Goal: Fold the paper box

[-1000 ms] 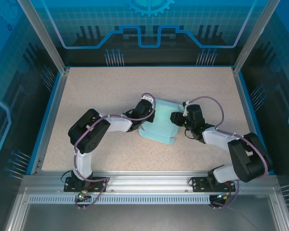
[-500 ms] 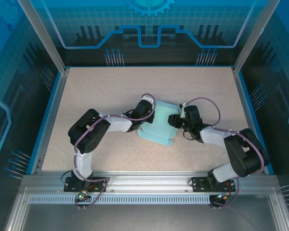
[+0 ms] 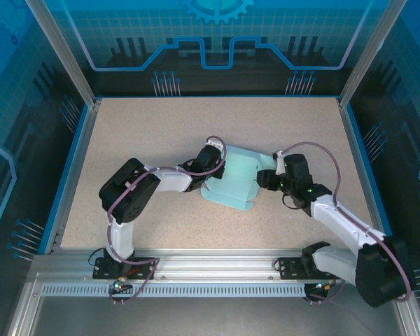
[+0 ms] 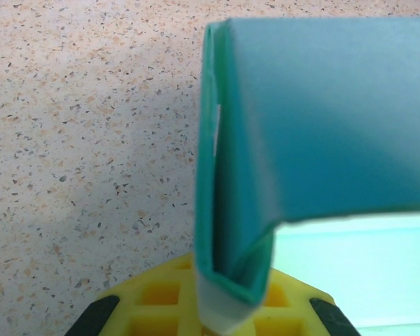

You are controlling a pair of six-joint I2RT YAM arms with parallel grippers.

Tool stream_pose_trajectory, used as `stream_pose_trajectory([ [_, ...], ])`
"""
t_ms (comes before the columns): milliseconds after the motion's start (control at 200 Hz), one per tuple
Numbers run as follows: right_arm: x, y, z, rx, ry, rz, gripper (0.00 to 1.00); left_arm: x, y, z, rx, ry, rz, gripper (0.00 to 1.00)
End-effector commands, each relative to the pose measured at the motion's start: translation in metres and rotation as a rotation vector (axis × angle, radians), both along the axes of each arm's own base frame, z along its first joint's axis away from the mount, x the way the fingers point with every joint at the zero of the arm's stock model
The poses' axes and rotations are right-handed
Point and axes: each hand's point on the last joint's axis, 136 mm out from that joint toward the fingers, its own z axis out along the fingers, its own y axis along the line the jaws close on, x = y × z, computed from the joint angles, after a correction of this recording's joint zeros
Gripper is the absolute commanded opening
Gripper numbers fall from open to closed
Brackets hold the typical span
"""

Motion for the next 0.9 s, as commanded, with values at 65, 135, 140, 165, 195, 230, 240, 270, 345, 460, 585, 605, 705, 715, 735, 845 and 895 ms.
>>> stream_pose_trajectory([
  [65,-0.016,-0.034,0.018,-0.069,0.032,-0.044,0.5,0.0,-0.004,0.017,-0.022,-0.029,-0.018,0.0],
  [135,-0.012,-0.05,0.018,-0.084,0.046,-0.093,0.48,0.0,-0.006,0.018,-0.025,-0.028,-0.02,0.0],
  [140,-0.012,-0.051,0.018,-0.085,0.047,-0.096,0.48,0.0,-0.006,0.018,-0.025,-0.028,-0.021,0.0],
  [165,-0.01,-0.057,0.017,-0.088,0.056,-0.114,0.47,0.0,-0.005,0.018,-0.026,-0.027,-0.02,0.0],
  [195,-0.007,-0.063,0.014,-0.088,0.071,-0.136,0.46,0.0,-0.006,0.018,-0.027,-0.028,-0.02,0.0],
  [230,-0.003,-0.069,0.01,-0.08,0.088,-0.154,0.45,0.0,-0.006,0.019,-0.028,-0.028,-0.019,0.0],
  [240,-0.001,-0.07,0.01,-0.077,0.09,-0.159,0.45,0.0,-0.006,0.018,-0.028,-0.027,-0.021,0.0],
  [270,0.002,-0.074,0.006,-0.067,0.103,-0.172,0.44,0.0,-0.006,0.018,-0.031,-0.027,-0.02,0.0],
  [345,0.014,-0.078,-0.003,-0.038,0.127,-0.185,0.42,-0.001,-0.007,0.019,-0.033,-0.025,-0.022,0.0],
  [460,0.03,-0.063,-0.019,0.01,0.164,-0.123,0.4,-0.001,-0.006,0.019,-0.035,-0.026,-0.021,0.0],
  [585,0.036,-0.042,-0.029,0.048,0.175,-0.035,0.4,-0.001,-0.006,0.02,-0.033,-0.027,-0.023,0.0],
  [605,0.036,-0.039,-0.031,0.052,0.178,-0.024,0.41,0.0,-0.006,0.02,-0.034,-0.027,-0.021,0.0],
  [705,0.038,-0.029,-0.032,0.08,0.17,0.02,0.42,-0.001,-0.007,0.02,-0.034,-0.027,-0.023,0.0],
  [715,0.038,-0.027,-0.032,0.083,0.17,0.025,0.42,-0.001,-0.007,0.02,-0.033,-0.026,-0.024,0.0],
  [735,0.038,-0.026,-0.032,0.087,0.17,0.032,0.43,-0.001,-0.007,0.02,-0.033,-0.027,-0.023,0.0],
  [845,0.039,-0.019,-0.03,0.085,0.165,0.065,0.44,-0.001,-0.007,0.019,-0.033,-0.026,-0.024,0.0],
  [895,0.039,-0.016,-0.03,0.084,0.164,0.076,0.45,-0.001,-0.007,0.019,-0.033,-0.026,-0.023,0.0],
])
